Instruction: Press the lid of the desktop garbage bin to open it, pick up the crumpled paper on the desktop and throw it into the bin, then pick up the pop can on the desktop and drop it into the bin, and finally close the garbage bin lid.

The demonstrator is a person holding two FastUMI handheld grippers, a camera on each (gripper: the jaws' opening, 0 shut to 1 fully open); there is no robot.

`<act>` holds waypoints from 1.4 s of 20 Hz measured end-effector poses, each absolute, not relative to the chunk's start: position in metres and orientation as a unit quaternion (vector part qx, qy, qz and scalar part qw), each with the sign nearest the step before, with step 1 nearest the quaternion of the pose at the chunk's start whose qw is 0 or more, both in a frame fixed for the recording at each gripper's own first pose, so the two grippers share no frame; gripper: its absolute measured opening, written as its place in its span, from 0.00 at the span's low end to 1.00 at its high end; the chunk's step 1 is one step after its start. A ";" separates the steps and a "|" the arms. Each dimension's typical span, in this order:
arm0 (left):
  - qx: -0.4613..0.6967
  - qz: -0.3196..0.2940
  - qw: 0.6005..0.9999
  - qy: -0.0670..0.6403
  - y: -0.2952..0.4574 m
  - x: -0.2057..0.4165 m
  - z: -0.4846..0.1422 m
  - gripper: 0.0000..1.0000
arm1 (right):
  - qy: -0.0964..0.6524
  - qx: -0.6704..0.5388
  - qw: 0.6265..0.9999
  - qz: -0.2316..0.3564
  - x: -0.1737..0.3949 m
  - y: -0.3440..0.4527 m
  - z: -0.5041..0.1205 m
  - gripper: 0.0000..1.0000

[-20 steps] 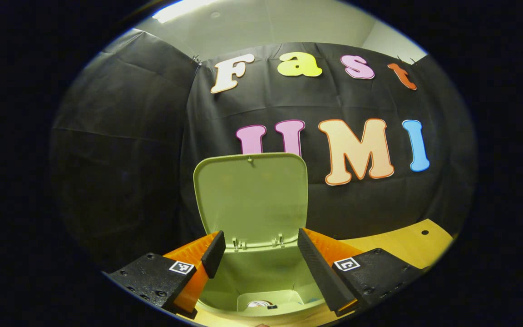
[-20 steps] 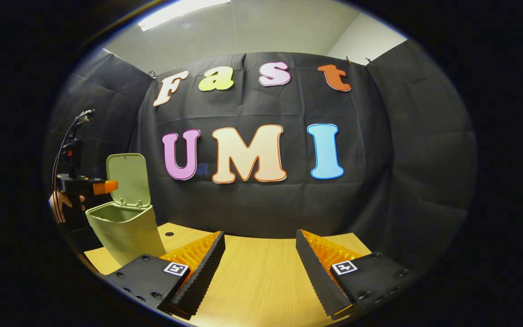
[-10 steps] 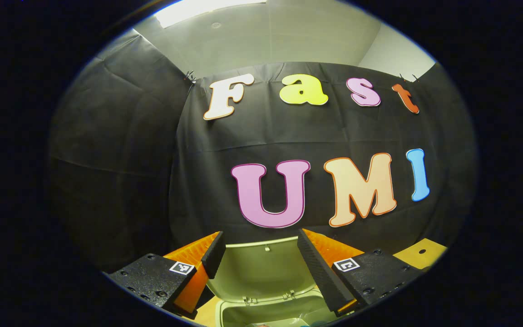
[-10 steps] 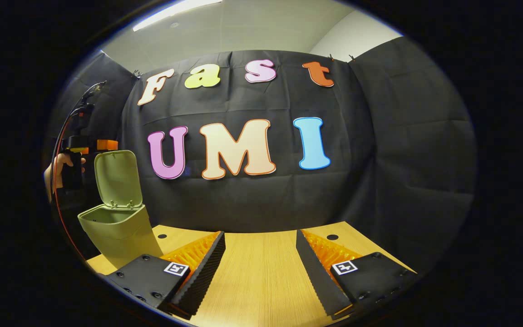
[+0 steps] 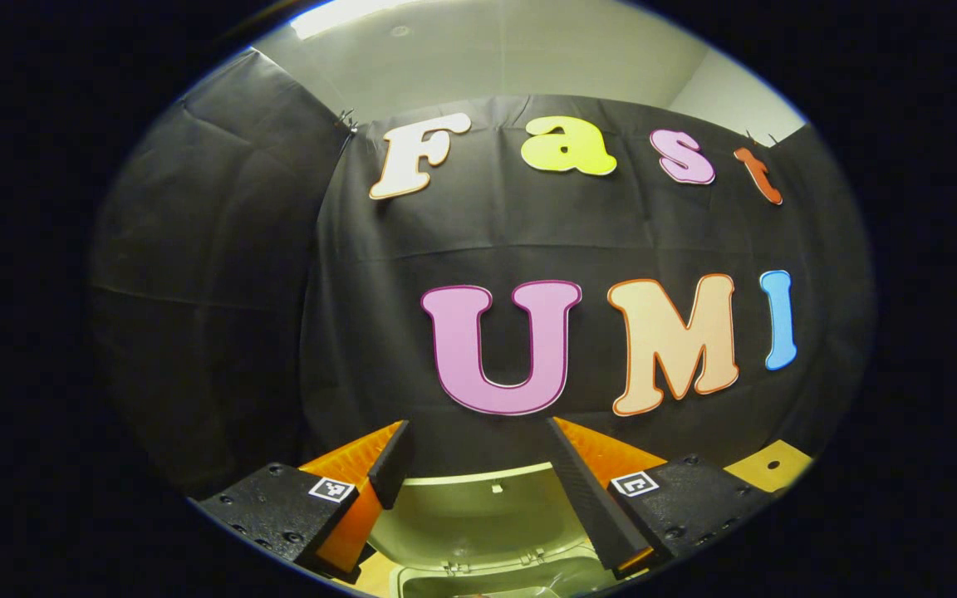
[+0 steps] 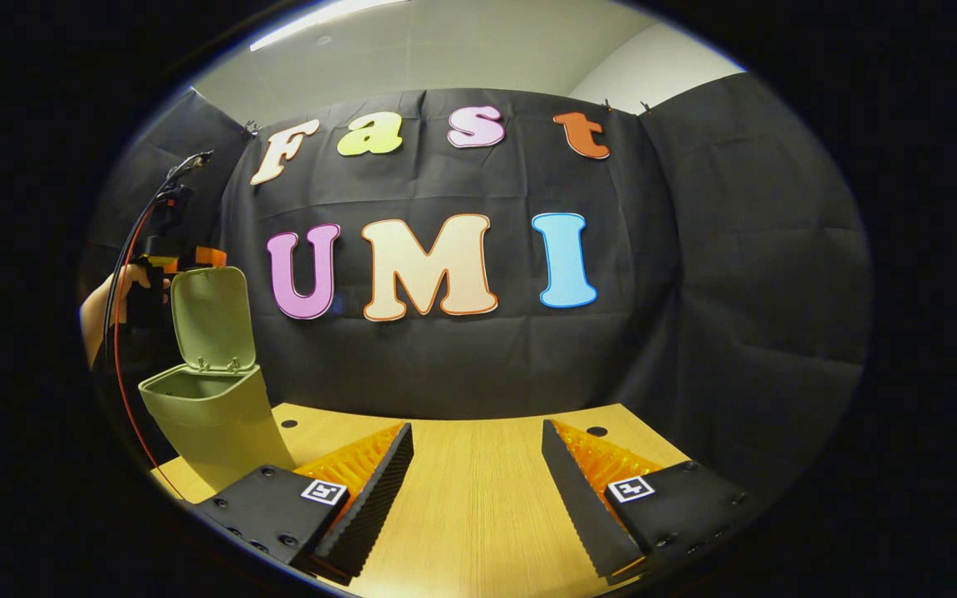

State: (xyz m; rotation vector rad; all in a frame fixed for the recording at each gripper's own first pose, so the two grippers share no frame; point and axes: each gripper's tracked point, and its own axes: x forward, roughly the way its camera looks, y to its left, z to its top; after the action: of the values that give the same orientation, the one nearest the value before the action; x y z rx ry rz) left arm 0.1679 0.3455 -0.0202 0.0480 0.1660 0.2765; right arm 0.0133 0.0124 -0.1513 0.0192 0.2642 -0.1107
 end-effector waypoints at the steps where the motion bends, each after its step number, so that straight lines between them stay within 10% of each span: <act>1: 0.021 0.138 0.986 0.089 0.342 0.163 -0.021 0.96 | 0.130 0.010 0.990 -0.052 0.012 0.011 -0.150 0.99; 28: -0.017 0.151 0.976 0.158 0.267 0.018 -0.107 0.96 | 0.146 0.003 0.986 0.077 0.016 0.042 -0.149 0.98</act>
State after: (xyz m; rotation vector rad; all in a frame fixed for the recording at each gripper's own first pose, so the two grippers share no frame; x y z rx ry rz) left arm 0.0179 0.2666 -0.1065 -0.0336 0.3185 0.3043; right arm 0.0165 0.0421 -0.1485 0.0053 0.2932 0.1552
